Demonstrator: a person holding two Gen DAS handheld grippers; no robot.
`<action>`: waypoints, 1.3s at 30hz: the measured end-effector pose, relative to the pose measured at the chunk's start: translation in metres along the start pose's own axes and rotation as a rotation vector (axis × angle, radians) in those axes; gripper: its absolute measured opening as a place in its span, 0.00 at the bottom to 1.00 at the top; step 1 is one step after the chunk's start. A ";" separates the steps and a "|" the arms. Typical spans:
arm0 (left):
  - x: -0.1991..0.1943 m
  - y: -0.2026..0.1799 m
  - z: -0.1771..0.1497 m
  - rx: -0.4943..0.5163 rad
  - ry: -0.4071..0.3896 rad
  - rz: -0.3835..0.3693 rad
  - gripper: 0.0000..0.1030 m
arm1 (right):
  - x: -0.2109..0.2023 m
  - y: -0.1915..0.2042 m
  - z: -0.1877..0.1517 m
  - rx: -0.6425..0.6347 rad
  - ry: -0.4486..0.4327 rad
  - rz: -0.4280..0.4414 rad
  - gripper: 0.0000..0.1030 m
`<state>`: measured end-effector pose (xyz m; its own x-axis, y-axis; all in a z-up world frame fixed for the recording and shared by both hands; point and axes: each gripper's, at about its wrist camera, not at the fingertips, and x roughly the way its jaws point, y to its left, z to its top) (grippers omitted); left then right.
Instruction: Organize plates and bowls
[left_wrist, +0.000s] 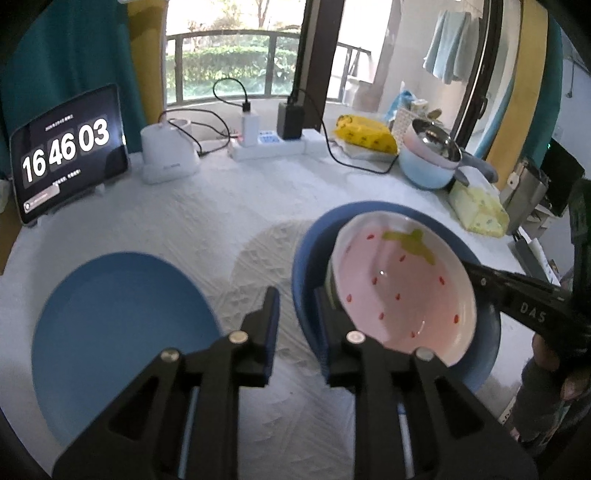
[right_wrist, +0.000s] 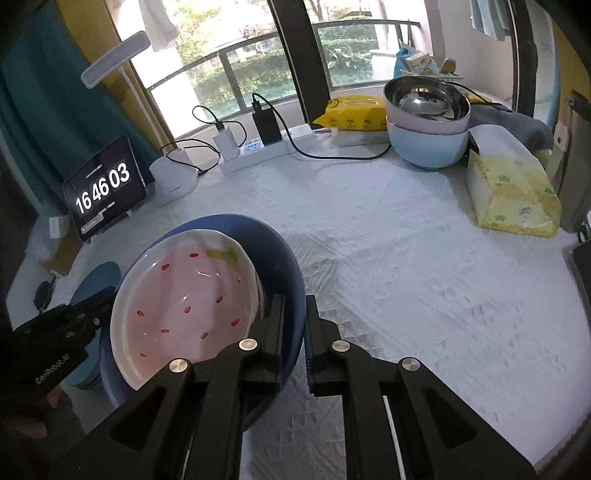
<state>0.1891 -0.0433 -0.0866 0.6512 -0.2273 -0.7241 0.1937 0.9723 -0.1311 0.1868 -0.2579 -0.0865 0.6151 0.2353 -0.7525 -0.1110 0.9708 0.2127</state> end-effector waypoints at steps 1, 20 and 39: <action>0.002 0.000 0.000 -0.005 0.004 0.003 0.20 | 0.000 0.001 0.000 -0.007 0.000 0.000 0.11; 0.002 -0.014 0.003 -0.005 0.008 0.048 0.09 | 0.002 -0.002 -0.001 0.056 0.001 -0.015 0.09; -0.027 -0.006 0.012 -0.007 -0.065 0.004 0.10 | -0.030 0.011 0.017 0.048 -0.076 -0.011 0.08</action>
<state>0.1789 -0.0441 -0.0580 0.6982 -0.2262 -0.6792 0.1858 0.9735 -0.1332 0.1802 -0.2553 -0.0511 0.6739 0.2182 -0.7059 -0.0671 0.9695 0.2356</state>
